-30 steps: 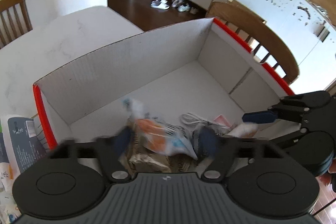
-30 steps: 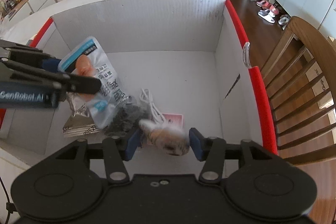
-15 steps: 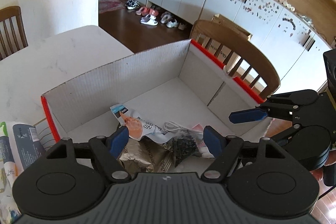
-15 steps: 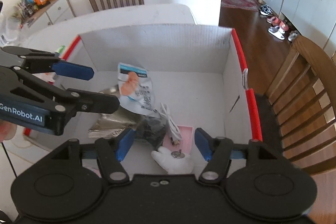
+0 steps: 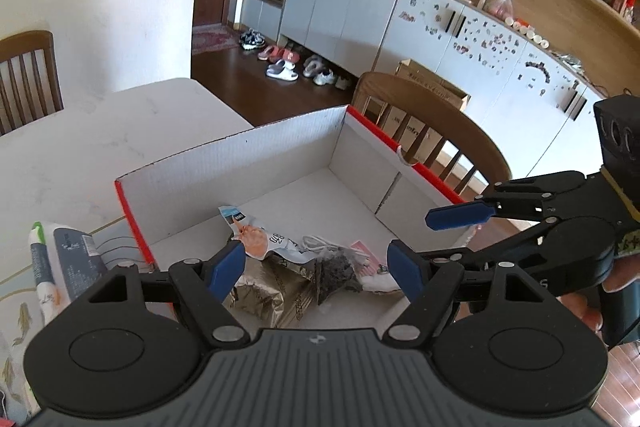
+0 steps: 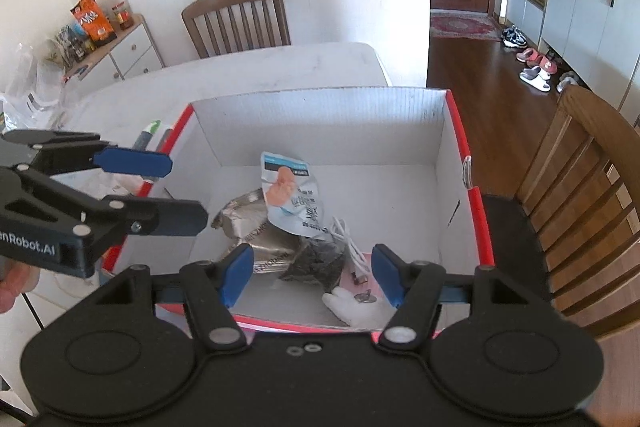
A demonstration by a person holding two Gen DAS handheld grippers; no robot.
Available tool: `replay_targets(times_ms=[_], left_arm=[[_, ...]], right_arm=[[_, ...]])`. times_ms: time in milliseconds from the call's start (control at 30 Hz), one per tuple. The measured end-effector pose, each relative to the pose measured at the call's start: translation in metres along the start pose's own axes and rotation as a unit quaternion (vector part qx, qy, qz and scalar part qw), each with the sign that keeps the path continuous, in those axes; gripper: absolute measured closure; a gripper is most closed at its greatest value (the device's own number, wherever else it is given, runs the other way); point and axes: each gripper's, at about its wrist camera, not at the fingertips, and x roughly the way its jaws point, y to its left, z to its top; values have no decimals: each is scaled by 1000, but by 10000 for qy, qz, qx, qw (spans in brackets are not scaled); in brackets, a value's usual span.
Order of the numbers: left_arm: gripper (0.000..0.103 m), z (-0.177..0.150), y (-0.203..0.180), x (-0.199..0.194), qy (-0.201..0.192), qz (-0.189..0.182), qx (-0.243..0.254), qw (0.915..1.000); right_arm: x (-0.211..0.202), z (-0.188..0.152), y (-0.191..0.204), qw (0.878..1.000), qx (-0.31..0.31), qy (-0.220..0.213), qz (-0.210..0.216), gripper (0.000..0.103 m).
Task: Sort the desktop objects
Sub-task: 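Withdraw both tools from the red box back over the table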
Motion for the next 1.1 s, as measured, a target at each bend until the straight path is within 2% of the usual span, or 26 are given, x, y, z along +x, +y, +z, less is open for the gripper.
replay_targets(times_ms=[233,367,467,567,667,767,833,933,1100], left_arm=[[25,-15,8,-28,-147,-93,-61,9998],[21,-27,16,-45,-189,-168,-61,9997],[21,-36,24,-62,-247,-185,-22,9995],[16,-46,34,-78,-308,-192,-11,9993],[15,-58,48,-93,-337,-183,-61,9992],[14,-70,65,-107,-352,-133,-134,9992],[12,-79,78,-116,-373,-49,-181,9991],[0,-92,98,-128,-409,61,-290,9987],[0,-113,130,-143,-379,263,-440,9980]], right_arm=[[-12,-10,25,9997,-96,-199,-56,34],[-19,-14,42,9993,-103,-331,-103,33],[-24,-18,57,9990,-106,-419,-140,24],[-26,-21,73,9989,-24,-451,-116,23],[-26,-23,88,9986,106,-498,-114,21],[-25,-26,104,9984,217,-517,-74,20],[-23,-27,118,9984,218,-519,-71,15],[-21,-28,137,9985,199,-515,-31,15],[-14,-30,171,9984,175,-543,-39,15]])
